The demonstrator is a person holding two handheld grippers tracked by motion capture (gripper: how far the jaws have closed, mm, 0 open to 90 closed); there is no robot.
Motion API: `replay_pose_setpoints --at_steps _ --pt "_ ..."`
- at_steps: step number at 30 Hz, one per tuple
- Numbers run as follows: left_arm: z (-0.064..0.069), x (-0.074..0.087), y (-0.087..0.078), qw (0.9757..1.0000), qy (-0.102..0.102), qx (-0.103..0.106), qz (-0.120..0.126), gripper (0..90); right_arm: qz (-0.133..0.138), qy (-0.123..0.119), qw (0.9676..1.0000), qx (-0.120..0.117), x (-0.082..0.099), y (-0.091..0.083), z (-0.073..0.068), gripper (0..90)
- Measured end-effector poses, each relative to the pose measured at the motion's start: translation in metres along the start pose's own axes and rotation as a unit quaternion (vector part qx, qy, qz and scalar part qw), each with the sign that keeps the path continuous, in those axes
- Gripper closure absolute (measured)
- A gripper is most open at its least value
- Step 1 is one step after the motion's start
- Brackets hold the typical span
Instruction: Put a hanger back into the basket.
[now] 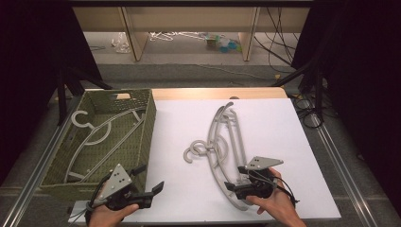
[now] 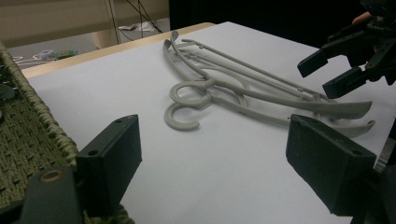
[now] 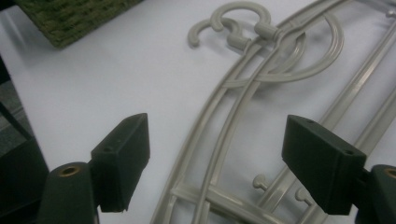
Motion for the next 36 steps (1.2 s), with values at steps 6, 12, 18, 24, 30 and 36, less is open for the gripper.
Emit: replay_pose_setpoints --at_steps 6,12,18,24,30,36 --pt "0.004 0.001 -0.001 1.0000 -0.001 0.000 0.002 18.2 -0.033 0.001 0.9992 0.023 -0.003 0.014 -0.001 29.9" --pt "0.006 0.002 0.001 0.9999 0.007 0.011 -0.004 18.3 -0.056 -0.029 0.9967 0.051 -0.008 0.030 -0.006 36.5" --pt "0.007 0.004 0.002 0.9998 0.009 0.017 -0.011 18.4 -0.085 -0.024 0.9931 0.077 -0.012 0.046 -0.002 42.3" --pt "0.008 0.005 0.003 0.9997 0.010 0.015 -0.016 19.2 -0.110 -0.026 0.9901 0.084 -0.018 0.055 -0.001 48.5" --pt "0.009 0.006 0.004 0.9997 0.013 0.015 -0.017 20.0 -0.147 -0.020 0.9842 0.097 -0.021 0.064 0.001 53.4" --pt "0.007 0.006 0.004 0.9996 0.018 0.018 -0.014 20.3 -0.152 -0.016 0.9840 0.092 -0.027 0.074 0.004 57.6"
Point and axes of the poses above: each handheld gripper's, and its own axes: y roughly forward along the jaws, x roughly out of its underside, z roughly to its right, the point moved 4 cm from there along y, roughly forward along the jaws, and after that the axes turned 6 degrees about x, right-handed, at the moved point
